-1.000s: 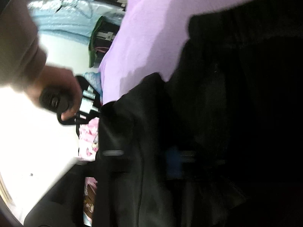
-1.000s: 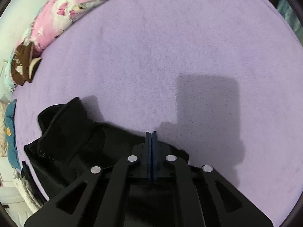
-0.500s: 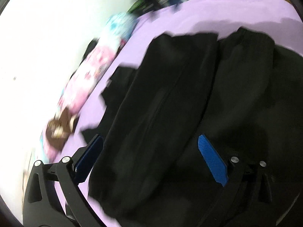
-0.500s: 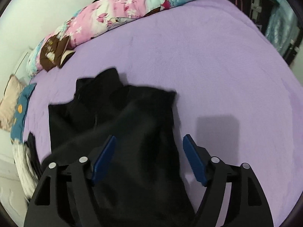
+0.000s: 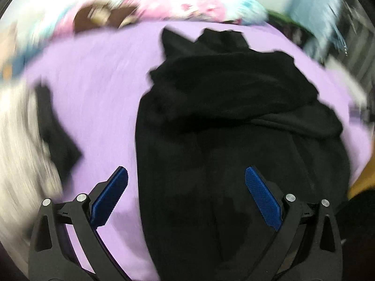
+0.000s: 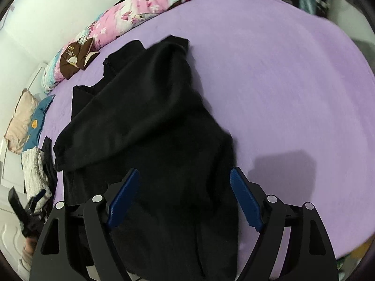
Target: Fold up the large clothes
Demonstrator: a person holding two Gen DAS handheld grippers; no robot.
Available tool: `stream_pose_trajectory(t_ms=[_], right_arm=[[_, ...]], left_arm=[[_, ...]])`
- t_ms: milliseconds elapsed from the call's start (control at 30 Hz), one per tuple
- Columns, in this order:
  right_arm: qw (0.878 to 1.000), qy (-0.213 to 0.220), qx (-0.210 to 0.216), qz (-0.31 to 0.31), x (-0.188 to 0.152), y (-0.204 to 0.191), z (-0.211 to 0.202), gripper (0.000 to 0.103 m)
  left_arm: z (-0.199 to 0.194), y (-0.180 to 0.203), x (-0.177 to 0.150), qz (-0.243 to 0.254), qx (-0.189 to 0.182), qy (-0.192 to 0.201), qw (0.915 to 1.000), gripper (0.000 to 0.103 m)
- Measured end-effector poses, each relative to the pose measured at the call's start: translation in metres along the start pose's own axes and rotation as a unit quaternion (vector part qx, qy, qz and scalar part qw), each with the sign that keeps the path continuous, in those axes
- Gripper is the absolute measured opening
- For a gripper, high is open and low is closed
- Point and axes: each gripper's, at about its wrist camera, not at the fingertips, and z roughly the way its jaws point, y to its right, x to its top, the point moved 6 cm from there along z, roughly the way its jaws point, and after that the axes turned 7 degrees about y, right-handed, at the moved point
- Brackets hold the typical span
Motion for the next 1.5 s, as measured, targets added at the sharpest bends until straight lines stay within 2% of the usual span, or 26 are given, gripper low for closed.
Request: stream_pose_trajectory(t_ms=[100,267,467,567,633,700,833,1033,1167,1367,1500], right_arm=[[1.000,0.001,-0.002,0.013,-0.026,0.013,-0.008,0.080],[1.000,-0.003,0.002,0.027,-0.065,0.028,-0.018,0.080],[0.999,-0.010,0.003,0.046,-0.100,0.040,-0.018,0.080],[0.998,-0.015,0.009,0.053,-0.121,0.043,-0.014,0.080],[0.998,-0.021,0.014,0.060,-0.135,0.045,-0.011,0.080],[0.999,-0.025,0.003,0.042,-0.142,0.044,-0.011,0.080],[0.999,-0.032,-0.006,0.028,-0.156,0.048,-0.010,0.080],[0.999,-0.039,0.006,0.030,-0.169,0.051,-0.007,0.080],[0.999,-0.041,-0.016,0.009,-0.170,0.048,-0.006,0.080],[0.998,-0.051,-0.014,-0.017,-0.171,0.035,0.004,0.080],[0.998,-0.060,-0.021,-0.029,-0.174,0.033,0.012,0.080]], left_arm=[[-0.012,-0.016,-0.020,-0.067,-0.018,-0.015,0.9974,0.097],[-0.020,-0.024,-0.035,-0.106,-0.054,-0.019,0.9927,0.097],[-0.024,-0.036,-0.053,-0.143,-0.078,-0.024,0.9864,0.097],[-0.024,-0.038,-0.063,-0.136,-0.079,-0.019,0.9874,0.097],[-0.024,-0.039,-0.070,-0.147,-0.098,-0.020,0.9840,0.097],[-0.026,-0.038,-0.075,-0.148,-0.112,-0.020,0.9825,0.097],[-0.024,-0.035,-0.087,-0.122,-0.108,-0.035,0.9860,0.097],[-0.014,-0.030,-0.103,-0.117,-0.113,-0.055,0.9851,0.097],[-0.002,-0.025,-0.115,-0.093,-0.090,-0.083,0.9881,0.097],[0.007,-0.018,-0.126,-0.068,-0.085,-0.096,0.9894,0.096],[0.011,-0.017,-0.125,-0.077,-0.089,-0.094,0.9885,0.096]])
